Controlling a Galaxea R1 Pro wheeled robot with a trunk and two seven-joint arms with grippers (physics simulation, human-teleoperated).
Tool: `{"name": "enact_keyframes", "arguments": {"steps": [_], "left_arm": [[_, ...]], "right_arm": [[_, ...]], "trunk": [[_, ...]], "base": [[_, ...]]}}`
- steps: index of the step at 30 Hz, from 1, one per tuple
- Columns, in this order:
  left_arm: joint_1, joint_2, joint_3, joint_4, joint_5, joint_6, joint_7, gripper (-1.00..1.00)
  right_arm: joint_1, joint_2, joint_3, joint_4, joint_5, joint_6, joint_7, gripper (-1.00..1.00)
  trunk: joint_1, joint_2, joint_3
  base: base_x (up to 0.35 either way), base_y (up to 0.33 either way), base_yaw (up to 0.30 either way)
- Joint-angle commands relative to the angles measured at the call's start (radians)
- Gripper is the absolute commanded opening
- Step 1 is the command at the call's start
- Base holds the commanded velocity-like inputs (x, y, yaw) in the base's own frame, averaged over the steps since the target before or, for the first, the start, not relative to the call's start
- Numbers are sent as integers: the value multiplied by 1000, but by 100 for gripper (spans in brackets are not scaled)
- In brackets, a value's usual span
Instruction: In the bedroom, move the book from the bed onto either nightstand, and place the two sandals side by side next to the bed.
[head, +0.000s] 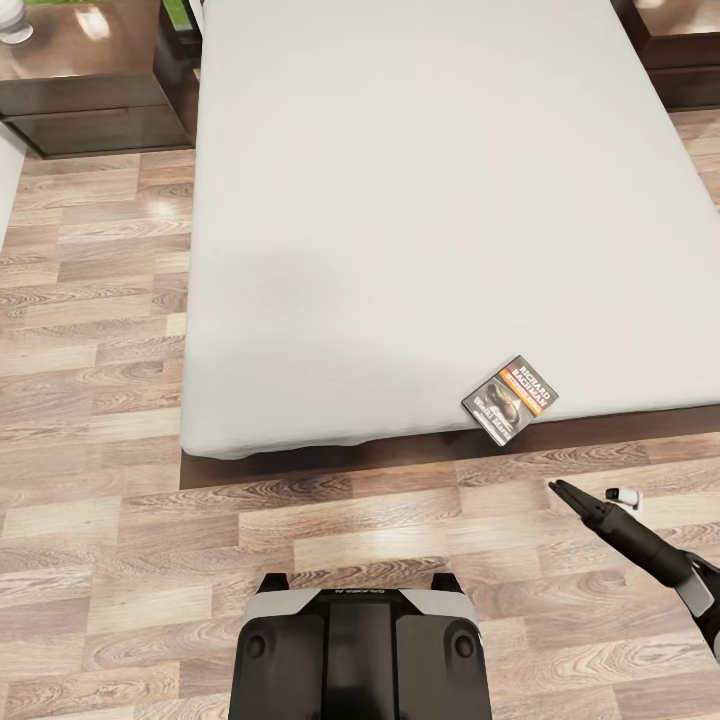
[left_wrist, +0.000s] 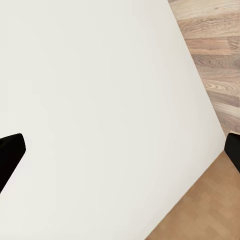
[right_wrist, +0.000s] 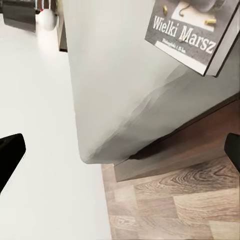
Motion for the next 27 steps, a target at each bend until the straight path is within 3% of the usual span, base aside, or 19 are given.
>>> {"name": "enact_keyframes", "arguments": {"steps": [1,10,27], "left_arm": [[0,0,0,1,9,-9,-1,100],[0,-1,-1,1,7,-9,18,100],[0,-1,-3,1,4,-9,27,100]], "right_arm": [[0,0,-2,1,0,11,4,100],[0,-21,2,11,-31,19,4,100],[0,-26,8,13,-39,21,4,100]], "trunk": [[0,-1,0],[0,-1,0],[8,-15,-7]], "base": [[0,0,0],[0,0,0],[0,0,0]]}}
